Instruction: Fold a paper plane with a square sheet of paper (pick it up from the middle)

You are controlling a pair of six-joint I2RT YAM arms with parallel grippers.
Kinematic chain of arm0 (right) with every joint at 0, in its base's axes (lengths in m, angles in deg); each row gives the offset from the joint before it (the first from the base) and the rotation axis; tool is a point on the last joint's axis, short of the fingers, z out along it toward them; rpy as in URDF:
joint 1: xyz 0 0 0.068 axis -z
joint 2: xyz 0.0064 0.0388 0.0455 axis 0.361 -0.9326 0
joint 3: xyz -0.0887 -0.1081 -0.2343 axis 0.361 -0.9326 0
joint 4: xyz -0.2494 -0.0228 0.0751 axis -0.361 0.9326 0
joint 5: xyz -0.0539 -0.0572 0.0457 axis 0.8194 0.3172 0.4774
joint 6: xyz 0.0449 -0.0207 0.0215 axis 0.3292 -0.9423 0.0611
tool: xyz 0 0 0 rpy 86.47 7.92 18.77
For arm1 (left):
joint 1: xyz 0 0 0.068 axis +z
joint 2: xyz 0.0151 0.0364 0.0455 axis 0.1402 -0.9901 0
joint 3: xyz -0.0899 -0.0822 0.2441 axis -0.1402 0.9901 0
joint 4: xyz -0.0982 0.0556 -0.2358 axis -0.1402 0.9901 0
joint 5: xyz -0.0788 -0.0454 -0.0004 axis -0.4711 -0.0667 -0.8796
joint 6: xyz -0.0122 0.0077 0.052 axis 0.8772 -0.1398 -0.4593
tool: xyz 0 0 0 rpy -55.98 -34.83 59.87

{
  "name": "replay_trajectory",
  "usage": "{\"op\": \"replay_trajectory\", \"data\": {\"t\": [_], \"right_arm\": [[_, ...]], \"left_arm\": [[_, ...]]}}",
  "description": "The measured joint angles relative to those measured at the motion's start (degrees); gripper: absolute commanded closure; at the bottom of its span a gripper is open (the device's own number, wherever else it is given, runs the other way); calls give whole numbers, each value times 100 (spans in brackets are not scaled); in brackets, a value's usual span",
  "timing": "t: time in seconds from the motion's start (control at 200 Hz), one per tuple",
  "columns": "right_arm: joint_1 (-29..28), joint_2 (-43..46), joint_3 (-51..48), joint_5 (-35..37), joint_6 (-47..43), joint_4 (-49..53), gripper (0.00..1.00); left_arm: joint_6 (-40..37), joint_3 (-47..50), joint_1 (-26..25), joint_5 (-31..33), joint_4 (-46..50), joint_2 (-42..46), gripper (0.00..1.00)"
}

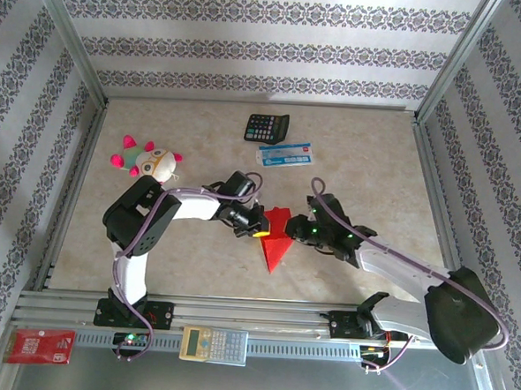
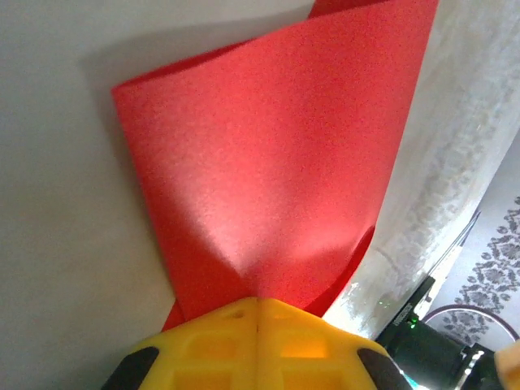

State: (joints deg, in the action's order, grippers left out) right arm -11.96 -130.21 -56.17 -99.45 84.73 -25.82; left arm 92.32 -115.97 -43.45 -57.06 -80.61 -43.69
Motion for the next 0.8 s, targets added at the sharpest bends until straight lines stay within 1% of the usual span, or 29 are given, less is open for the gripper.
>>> {"op": "replay_trajectory", "data": {"t": [0.14,0.26,0.355,0.425,0.485,0.52,0.555,0.61,0.649,0.679,0.709,0.799], "right_arm": [[367,173,0,-50,-247,450,79],[409,273,0,-109,-358,678,78],[413,280,0,-125,-372,754,77],[420,280,0,-122,-402,813,76],[487,282,0,-125,-461,879,75],[566,282,0,-120,-490,916,74],[651,282,0,-120,-507,942,73],[804,282,0,-122,-538,981,70],[894,273,0,-122,-566,1005,64],[951,260,0,-122,-623,1025,58],[992,234,4,-127,-664,1040,55],[1051,107,61,-120,-758,1128,53]], "left_arm": [[-994,-907,94,-149,1005,-463,89],[-1869,-1792,260,-39,1893,-844,80],[-2240,-2203,372,59,2310,-876,71],[-2332,-2282,426,105,2354,-737,69],[-2315,-2116,428,166,2306,-448,68],[-2260,-1895,413,212,2221,-164,68],[-2153,-1617,385,254,2103,162,71],[-1945,-1209,308,302,1899,625,79],[-1753,-953,216,295,1727,881,83],[-1615,-820,142,291,1591,992,86],[-1464,-710,57,262,1449,1036,88],[-1139,-520,-144,192,1067,883,93]]}}
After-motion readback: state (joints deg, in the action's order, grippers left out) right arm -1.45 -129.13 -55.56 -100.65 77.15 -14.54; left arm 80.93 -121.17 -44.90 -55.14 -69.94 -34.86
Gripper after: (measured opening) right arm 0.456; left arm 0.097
